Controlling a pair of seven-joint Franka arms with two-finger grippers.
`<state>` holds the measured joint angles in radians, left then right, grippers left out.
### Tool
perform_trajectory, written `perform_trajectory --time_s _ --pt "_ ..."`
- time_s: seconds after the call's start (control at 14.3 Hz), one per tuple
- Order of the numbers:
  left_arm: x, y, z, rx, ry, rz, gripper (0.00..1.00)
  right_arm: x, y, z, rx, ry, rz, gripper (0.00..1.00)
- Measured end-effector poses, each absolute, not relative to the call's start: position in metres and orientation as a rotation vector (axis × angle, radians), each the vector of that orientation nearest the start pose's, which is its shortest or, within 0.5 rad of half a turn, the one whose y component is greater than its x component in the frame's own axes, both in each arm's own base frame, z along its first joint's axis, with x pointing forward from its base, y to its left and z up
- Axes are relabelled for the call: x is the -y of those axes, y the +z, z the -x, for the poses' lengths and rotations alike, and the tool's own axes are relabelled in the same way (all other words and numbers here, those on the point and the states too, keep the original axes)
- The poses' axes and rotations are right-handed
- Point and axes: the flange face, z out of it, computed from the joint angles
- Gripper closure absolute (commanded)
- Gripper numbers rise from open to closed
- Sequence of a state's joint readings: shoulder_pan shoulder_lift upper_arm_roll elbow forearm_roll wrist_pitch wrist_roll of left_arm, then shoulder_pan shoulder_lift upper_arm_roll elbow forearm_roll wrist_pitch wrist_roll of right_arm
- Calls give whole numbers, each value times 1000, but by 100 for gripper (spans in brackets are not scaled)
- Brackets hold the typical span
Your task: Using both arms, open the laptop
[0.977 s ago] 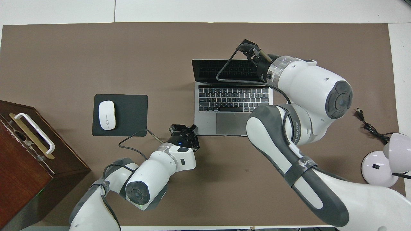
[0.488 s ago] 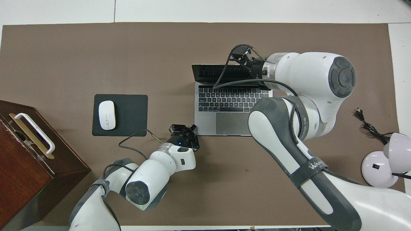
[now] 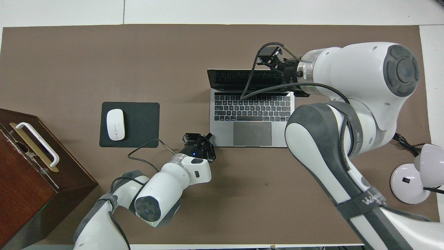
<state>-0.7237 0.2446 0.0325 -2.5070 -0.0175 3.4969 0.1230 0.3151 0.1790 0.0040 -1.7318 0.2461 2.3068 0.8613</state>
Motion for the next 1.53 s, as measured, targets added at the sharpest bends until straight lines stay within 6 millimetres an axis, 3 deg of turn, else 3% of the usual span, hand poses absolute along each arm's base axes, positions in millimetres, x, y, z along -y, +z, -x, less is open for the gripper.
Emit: perform_trajectory --time_s 0.35,0.49,0.63,0.91,1.05,1.19,1.26,1.4,1.47,1.53 --pt "316 313 -411 -1116 -1273 2899 100 -144 545 -627 -658 -298 2789 2" --pt "308 324 -417 -1088 -1193 2924 100 -107 558 -621 -541 -254 2866 2" --pt "297 347 -423 -1057 -1079 2955 100 -70 576 -606 -420 -214 2970 2" --pt "270 413 -436 -981 -844 3014 100 -2 631 -581 -204 -161 3108 2" --pt "254 467 -451 -926 -682 3045 100 19 645 -574 -186 -128 3131 3" --pt "236 531 -466 -867 -539 3068 100 26 653 -568 -198 -49 3139 4" --pt "226 554 -471 -836 -479 3076 95 27 657 -566 -201 -15 3141 4" --pt "206 579 -477 -778 -395 3090 80 28 661 -567 -204 11 3142 4" --pt "197 586 -479 -751 -355 3095 59 28 660 -569 -204 10 3142 4" --pt "188 593 -481 -724 -322 3100 32 28 659 -571 -204 13 3142 4"
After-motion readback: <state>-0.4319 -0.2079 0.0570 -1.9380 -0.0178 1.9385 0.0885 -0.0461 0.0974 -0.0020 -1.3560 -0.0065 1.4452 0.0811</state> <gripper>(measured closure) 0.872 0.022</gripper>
